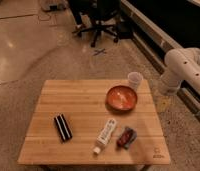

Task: Stand the bottle upright

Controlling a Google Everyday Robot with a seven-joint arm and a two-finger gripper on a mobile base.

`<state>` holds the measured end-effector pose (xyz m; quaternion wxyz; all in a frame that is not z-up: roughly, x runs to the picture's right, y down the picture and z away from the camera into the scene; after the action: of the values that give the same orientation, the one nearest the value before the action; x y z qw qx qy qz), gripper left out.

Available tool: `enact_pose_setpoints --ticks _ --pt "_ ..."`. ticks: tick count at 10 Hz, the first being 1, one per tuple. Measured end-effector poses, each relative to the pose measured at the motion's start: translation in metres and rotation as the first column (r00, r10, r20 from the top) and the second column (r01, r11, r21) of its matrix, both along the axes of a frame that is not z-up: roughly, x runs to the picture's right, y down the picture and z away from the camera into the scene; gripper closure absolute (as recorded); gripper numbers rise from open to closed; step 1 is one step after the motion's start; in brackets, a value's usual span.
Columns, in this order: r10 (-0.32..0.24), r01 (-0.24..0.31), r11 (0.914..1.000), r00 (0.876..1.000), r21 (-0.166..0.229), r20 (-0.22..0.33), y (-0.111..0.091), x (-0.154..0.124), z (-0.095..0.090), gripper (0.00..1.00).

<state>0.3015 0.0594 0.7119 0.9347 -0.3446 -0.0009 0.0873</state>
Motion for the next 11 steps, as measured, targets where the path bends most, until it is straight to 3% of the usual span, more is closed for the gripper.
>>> enact_pose_setpoints --ticks 2,3,6,9,10,11 --pt "-0.021 0.02 0.9995 0.999 0.025 0.035 -0.004 -0.012 -0.003 0.35" --pt "-0.044 0.04 0.9977 0.996 0.054 0.082 -0.008 -0.03 -0.007 0.35" --pt "-0.093 0.07 0.9897 0.978 0.125 0.188 0.001 -0.07 -0.025 0.35" --pt "-0.171 0.13 0.9782 0.946 0.162 0.275 0.041 -0.105 -0.041 0.35" --pt "-0.217 0.17 0.97 0.927 0.174 0.306 0.066 -0.118 -0.048 0.35" --pt "-0.246 0.196 0.9639 0.915 0.18 0.32 0.08 -0.124 -0.05 0.35"
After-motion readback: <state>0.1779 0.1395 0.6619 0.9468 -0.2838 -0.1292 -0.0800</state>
